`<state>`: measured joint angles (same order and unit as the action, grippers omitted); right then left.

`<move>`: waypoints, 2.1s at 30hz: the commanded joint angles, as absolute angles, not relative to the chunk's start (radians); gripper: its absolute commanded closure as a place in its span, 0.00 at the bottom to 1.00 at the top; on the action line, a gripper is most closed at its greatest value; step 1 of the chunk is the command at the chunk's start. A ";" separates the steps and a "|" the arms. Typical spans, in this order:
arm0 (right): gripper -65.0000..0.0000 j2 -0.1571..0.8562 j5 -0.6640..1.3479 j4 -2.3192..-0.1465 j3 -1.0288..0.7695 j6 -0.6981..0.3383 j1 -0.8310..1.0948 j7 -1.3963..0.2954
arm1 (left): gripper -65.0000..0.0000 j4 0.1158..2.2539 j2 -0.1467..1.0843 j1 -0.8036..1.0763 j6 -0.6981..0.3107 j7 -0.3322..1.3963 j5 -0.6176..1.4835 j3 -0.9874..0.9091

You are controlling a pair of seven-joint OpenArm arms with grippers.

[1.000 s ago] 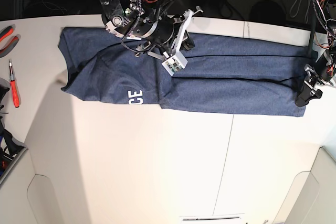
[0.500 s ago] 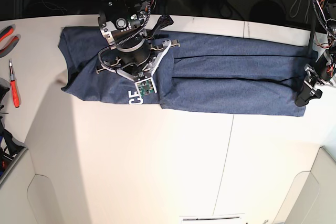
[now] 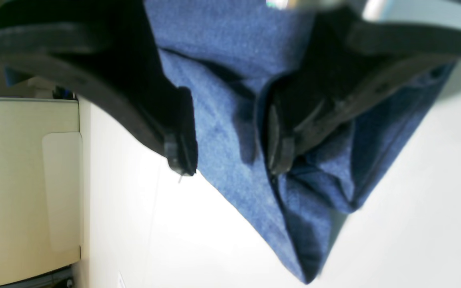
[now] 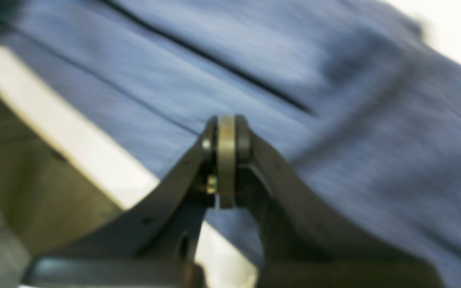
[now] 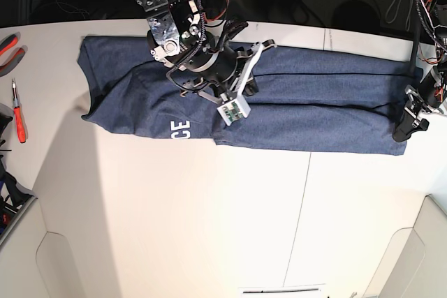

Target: Layout the t-shirt on the table in an organized manner, then fold the t-shirt properly

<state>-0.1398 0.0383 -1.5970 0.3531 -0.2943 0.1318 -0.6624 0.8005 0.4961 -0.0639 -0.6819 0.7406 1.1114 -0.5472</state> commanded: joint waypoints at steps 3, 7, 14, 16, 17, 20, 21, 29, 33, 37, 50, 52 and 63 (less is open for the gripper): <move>1.00 -0.152 0.077 -1.615 0.359 -0.317 0.111 -0.644 | 0.54 0.818 0.521 -0.077 -0.698 0.730 1.133 -0.552; 1.00 -0.152 0.077 -1.615 0.359 -0.319 0.111 -0.649 | 0.54 0.818 0.521 -0.078 -0.698 0.709 1.141 -0.552; 1.00 -0.150 0.025 -1.615 0.358 -0.318 0.111 -0.656 | 0.54 0.850 0.527 -0.078 -0.698 0.655 1.082 -0.678; 1.00 -0.150 0.025 -1.615 0.358 -0.318 0.111 -0.656 | 0.53 0.860 0.532 -0.077 -0.698 0.655 1.010 -0.725; 1.00 -0.150 0.026 -1.615 0.358 -0.318 0.111 -0.656 | 0.53 0.861 0.536 -0.077 -0.698 0.655 0.979 -0.738; 1.00 -0.150 0.026 -1.615 0.358 -0.318 0.111 -0.655 | 0.44 0.861 0.552 -0.065 -0.698 0.654 0.914 -0.739; 1.00 -0.150 0.026 -1.615 0.358 -0.318 0.111 -0.655 | 0.41 0.861 0.553 -0.060 -0.698 0.653 0.896 -0.739; 1.00 -0.150 0.026 -1.615 0.358 -0.318 0.111 -0.656 | 0.34 0.861 0.552 0.012 -0.698 0.577 0.745 -0.734; 1.00 -0.150 0.026 -1.615 0.358 -0.318 0.111 -0.656 | 0.29 0.861 0.552 0.055 -0.698 0.463 0.685 -0.693; 1.00 -0.150 0.026 -1.615 0.358 -0.318 0.111 -0.656 | 0.29 0.861 0.551 0.067 -0.698 0.419 0.646 -0.608; 1.00 -0.150 0.026 -1.615 0.358 -0.318 0.111 -0.658 | 0.29 0.861 0.524 0.064 -0.698 0.400 0.688 -0.534; 1.00 -0.150 0.026 -1.615 0.358 -0.318 0.111 -0.658 | 0.29 0.861 0.524 0.064 -0.698 0.400 0.713 -0.534; 1.00 -0.150 0.026 -1.615 0.358 -0.318 0.111 -0.658 | 0.29 0.861 0.524 0.064 -0.698 0.401 0.744 -0.534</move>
